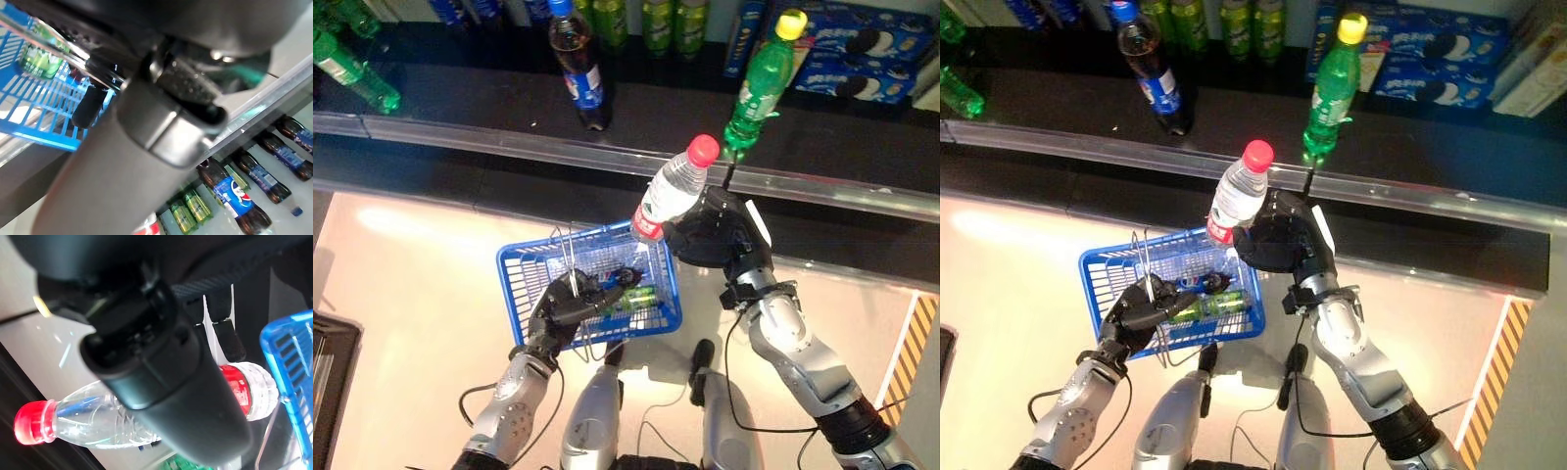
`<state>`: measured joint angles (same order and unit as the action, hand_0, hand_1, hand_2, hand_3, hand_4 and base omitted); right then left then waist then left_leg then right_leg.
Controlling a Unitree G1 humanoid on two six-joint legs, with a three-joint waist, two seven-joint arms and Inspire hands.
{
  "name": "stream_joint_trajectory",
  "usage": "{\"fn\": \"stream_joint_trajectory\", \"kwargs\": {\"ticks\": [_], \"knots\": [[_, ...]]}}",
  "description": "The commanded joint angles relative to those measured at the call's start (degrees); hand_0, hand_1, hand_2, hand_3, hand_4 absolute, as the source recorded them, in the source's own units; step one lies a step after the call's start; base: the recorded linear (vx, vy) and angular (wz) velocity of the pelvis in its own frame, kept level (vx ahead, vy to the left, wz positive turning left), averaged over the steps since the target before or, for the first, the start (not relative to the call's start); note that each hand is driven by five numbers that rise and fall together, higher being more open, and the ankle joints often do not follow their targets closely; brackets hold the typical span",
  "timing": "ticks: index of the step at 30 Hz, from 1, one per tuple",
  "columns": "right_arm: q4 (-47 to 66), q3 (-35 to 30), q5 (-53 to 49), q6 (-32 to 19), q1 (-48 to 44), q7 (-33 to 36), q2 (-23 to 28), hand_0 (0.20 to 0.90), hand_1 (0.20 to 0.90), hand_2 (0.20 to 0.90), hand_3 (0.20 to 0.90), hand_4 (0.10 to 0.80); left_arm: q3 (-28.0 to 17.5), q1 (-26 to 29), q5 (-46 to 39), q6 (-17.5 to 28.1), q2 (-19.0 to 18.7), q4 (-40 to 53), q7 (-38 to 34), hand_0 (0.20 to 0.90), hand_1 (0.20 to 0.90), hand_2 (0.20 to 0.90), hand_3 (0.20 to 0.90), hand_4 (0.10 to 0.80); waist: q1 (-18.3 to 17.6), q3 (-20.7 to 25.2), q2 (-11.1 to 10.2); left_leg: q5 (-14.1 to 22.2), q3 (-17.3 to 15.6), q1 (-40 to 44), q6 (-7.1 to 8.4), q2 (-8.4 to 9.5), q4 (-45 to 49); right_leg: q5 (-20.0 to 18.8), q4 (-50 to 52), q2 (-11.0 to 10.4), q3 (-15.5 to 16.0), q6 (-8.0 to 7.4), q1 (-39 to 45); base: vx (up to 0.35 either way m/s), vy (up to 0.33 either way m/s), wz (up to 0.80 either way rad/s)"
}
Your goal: Pick up the drink and place into the basket.
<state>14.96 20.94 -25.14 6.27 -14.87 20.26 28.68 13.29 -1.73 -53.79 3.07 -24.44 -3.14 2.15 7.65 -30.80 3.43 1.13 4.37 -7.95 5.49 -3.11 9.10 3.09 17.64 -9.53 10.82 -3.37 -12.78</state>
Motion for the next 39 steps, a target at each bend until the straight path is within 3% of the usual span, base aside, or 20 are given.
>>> {"fn": "stream_joint_trajectory", "kwargs": {"ticks": [1, 16, 28, 39], "knots": [[7.35, 2.32, -0.65, -7.75, -8.31, 0.31, -4.34, 0.3, 0.3, 0.3, 0.2, 0.1, -3.21, 5.4, -5.25, 10.64, -4.14, 25.14, 12.05, 0.3, 0.3, 0.3, 0.2, 0.1, 0.98, 11.09, -1.98, -1.23, -0.35, -0.85, -4.02, 2.71, 3.36, -0.54, -5.01, -1.3, -0.27, 0.58, 8.89, 0.017, -0.01, 0.2], [-6.39, 11.42, 3.5, -3.86, -7.97, 3.88, -10.73, 0.3, 0.3, 0.3, 0.2, 0.1, -2.23, 9.52, -7.4, 7.24, -3.73, 30.28, 18.95, 0.3, 0.3, 0.3, 0.2, 0.1, 4.49, 12.59, -2.33, -2.06, 2.97, -0.9, -3.92, 3.58, 1.81, -1.57, -7.9, -1.67, 1.46, 0.08, 10.74, 0.003, -0.012, 0.14], [-22.53, 11.72, 8.15, -4.61, -8.39, 8.66, -16.85, 0.3, 0.3, 0.3, 0.2, 0.1, -4.85, 10.35, -11.64, 3.86, -2.36, 31.45, 25.78, 0.3, 0.3, 0.3, 0.2, 0.1, 7.76, 12.73, -2.07, -2.37, 5.51, -1.88, -3.84, 4.71, 1.86, -1.66, -8.53, -2.34, 3.76, 0.0, 11.52, -0.006, -0.002, 0.07], [-41.19, 11.91, 4.19, -5.54, -13.93, 11.56, -23.43, 0.3, 0.3, 0.3, 0.2, 0.1, -2.38, 15.22, -13.58, 0.93, -0.77, 32.56, 32.27, 0.3, 0.3, 0.3, 0.2, 0.1, 10.61, 12.2, -1.52, -2.39, 8.26, -2.98, -3.91, 6.09, 2.1, -2.21, -9.0, -3.0, 5.56, -0.2, 11.77, -0.012, -0.001, 0.08]]}}
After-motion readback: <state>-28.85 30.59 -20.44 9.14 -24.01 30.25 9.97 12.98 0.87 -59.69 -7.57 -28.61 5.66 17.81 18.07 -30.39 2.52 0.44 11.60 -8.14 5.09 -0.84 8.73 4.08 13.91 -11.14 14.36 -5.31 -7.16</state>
